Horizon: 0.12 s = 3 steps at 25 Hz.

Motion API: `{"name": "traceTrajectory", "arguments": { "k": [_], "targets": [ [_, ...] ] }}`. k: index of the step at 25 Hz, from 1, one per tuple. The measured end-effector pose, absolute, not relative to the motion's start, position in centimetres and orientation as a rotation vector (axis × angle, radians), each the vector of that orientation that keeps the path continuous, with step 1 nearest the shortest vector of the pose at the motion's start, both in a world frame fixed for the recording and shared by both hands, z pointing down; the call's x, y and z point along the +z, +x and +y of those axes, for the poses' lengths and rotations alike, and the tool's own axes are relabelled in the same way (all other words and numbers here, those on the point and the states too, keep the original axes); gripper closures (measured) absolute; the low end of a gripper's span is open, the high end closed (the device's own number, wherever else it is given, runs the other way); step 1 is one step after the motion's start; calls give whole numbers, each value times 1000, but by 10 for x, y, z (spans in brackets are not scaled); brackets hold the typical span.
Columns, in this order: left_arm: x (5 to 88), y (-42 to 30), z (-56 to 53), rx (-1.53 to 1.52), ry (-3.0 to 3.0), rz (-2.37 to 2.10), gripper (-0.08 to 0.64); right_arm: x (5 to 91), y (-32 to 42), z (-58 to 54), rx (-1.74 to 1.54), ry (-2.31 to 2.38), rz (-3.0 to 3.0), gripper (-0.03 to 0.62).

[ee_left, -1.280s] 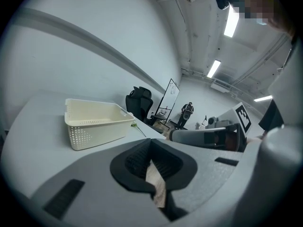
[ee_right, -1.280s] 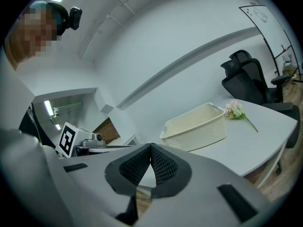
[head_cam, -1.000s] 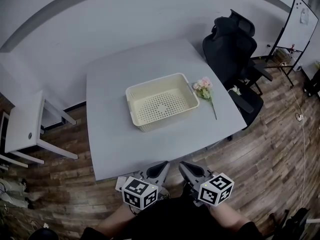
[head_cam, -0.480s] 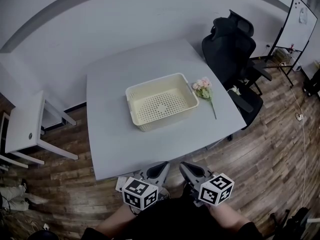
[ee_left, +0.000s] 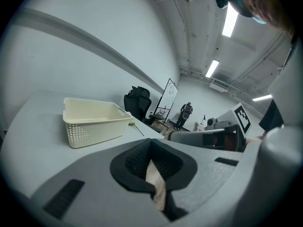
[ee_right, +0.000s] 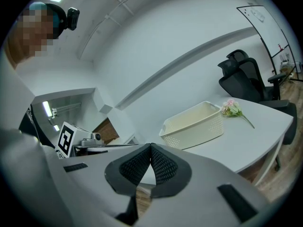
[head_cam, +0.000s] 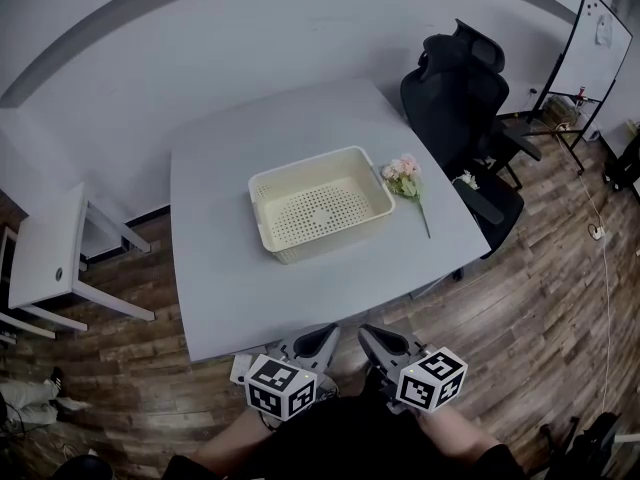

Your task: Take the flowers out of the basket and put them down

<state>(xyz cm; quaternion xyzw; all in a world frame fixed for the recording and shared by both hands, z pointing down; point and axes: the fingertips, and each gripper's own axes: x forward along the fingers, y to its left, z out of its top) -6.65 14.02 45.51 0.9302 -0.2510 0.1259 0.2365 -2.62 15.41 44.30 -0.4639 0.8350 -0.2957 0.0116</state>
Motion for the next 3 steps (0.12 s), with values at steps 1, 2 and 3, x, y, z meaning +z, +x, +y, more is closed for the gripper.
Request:
{"name": "traceTrajectory", "arguments": {
  "k": [1,2,3],
  "targets": [
    [455,-66,140,345,2551,-688,552,443,-26,154,-922,-1447,2604,569],
    [456,-66,140,346,2551,-687,554,444,-26,153,-923,-1448,2604,569],
    [456,-66,139,346,2551,-687,554,444,-26,153,-924,-1449,2604,569]
  ]
}}
